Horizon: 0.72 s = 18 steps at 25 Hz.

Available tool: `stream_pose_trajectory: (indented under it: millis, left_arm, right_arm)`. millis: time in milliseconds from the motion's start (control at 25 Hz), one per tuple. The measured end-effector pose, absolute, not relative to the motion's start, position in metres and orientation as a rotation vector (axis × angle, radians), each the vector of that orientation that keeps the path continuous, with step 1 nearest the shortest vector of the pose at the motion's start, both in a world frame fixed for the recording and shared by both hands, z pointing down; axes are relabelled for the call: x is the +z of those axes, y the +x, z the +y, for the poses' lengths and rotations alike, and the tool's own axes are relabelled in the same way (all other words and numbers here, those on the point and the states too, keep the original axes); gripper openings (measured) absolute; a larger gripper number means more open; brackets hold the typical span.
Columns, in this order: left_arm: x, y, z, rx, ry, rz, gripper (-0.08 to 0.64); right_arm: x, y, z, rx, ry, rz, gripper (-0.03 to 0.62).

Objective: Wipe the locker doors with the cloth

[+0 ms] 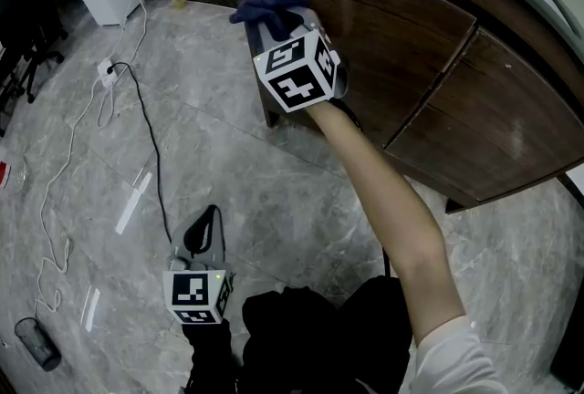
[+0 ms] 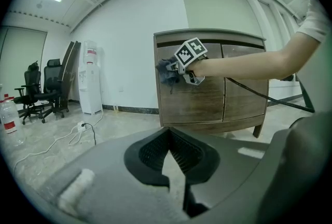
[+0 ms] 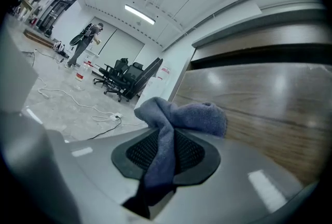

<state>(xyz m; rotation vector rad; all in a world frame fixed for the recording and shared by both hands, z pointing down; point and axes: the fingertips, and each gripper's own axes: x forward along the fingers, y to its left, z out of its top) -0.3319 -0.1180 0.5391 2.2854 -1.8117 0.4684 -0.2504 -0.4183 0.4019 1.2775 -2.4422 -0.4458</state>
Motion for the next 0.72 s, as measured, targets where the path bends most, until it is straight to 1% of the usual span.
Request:
stream_pose_trajectory:
  millis: [720]
  left_arm:
    - [0.559,-0.346,-0.12,0.505,2.244,-1.81,0.0]
  right_arm:
    - [0.544,-0.264,-0.417,-0.269,1.144,-2.374,0.094]
